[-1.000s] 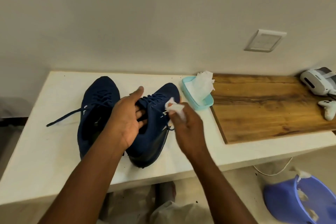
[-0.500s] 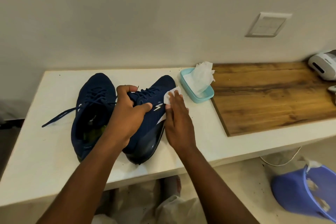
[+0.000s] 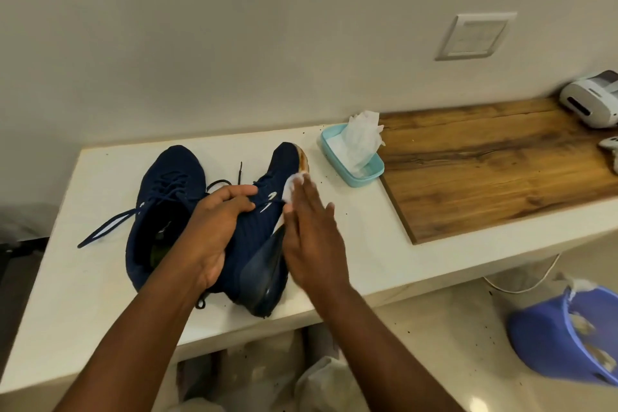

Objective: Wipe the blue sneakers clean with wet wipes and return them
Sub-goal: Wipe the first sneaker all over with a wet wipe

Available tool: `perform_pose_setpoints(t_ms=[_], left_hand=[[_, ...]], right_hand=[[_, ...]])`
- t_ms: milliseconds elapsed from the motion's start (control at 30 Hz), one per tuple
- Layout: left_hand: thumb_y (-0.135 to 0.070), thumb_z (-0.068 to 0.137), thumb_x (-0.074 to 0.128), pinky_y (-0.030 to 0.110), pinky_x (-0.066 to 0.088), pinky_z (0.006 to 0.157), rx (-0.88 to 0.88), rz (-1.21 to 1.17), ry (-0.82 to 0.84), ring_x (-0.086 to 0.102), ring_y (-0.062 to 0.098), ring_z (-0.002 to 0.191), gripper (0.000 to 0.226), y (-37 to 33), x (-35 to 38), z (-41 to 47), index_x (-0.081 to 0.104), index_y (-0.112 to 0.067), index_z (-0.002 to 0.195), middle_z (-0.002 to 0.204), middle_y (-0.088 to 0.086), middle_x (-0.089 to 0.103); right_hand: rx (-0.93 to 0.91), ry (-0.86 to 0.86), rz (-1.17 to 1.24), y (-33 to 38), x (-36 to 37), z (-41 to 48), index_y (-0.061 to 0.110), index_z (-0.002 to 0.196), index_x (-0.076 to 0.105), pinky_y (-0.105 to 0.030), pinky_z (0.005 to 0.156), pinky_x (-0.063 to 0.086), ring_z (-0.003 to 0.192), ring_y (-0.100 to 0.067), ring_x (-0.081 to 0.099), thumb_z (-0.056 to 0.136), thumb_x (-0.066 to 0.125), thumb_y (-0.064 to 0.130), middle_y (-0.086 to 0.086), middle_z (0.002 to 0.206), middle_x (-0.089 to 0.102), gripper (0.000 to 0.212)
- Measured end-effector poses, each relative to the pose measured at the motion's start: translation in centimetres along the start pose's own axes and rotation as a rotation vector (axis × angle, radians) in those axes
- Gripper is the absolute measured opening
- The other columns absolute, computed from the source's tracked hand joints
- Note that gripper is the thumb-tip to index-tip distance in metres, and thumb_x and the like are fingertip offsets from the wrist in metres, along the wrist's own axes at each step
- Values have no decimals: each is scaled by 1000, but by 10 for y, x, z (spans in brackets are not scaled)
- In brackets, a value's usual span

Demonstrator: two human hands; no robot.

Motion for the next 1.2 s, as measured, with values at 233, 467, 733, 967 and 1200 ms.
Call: perform_pose_setpoints(t_ms=[233,467,733,967,1200], left_hand=[[11,72,53,33,56,69,2,63,38,68,28,93,56,2,-3,4,74,-25,111,103,13,73],[12,71,47,28,52,66,39,151,60,65,22,90,62,-1,1,-2,73,-25,112,103,8,70],[-22,73,89,31,61,78,74,114,38,74,18,93,39,8,-5,1,74,-27,109,103,-1,76],[-15,62,95,36,61,82,119,270,133,66,18,102,73,7,-6,0,62,-35,124,118,-5,64],[-22,67,93,33,58,83,195,359,134,64,14,102,71,9,-6,5,56,-38,126,118,-9,61]], right_hand=[[-137,67,-38,2,-7,-9,30,157,17,-28,123,7,149,0,8,104,22,41,15,163,11,54],[-54,-53,-4,-14,-13,26,27,154,30,-42,122,23,148,-9,25,107,34,31,9,160,28,47],[-182,-67,-55,-9,-14,-18,29,146,46,-32,118,28,141,-12,39,100,45,29,10,154,39,46],[-10,-213,230,-13,-26,22,27,132,61,-13,104,42,124,-1,53,99,57,13,6,136,61,37],[-58,-245,206,-15,-23,-6,27,116,72,-26,86,55,97,-4,63,95,65,23,8,109,70,23]])
Point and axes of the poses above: each hand's wrist, its own z-axis towards the middle knuckle, its own x-axis out of the palm, y = z × x, the point moved 3 cm from there along z, towards the middle knuckle
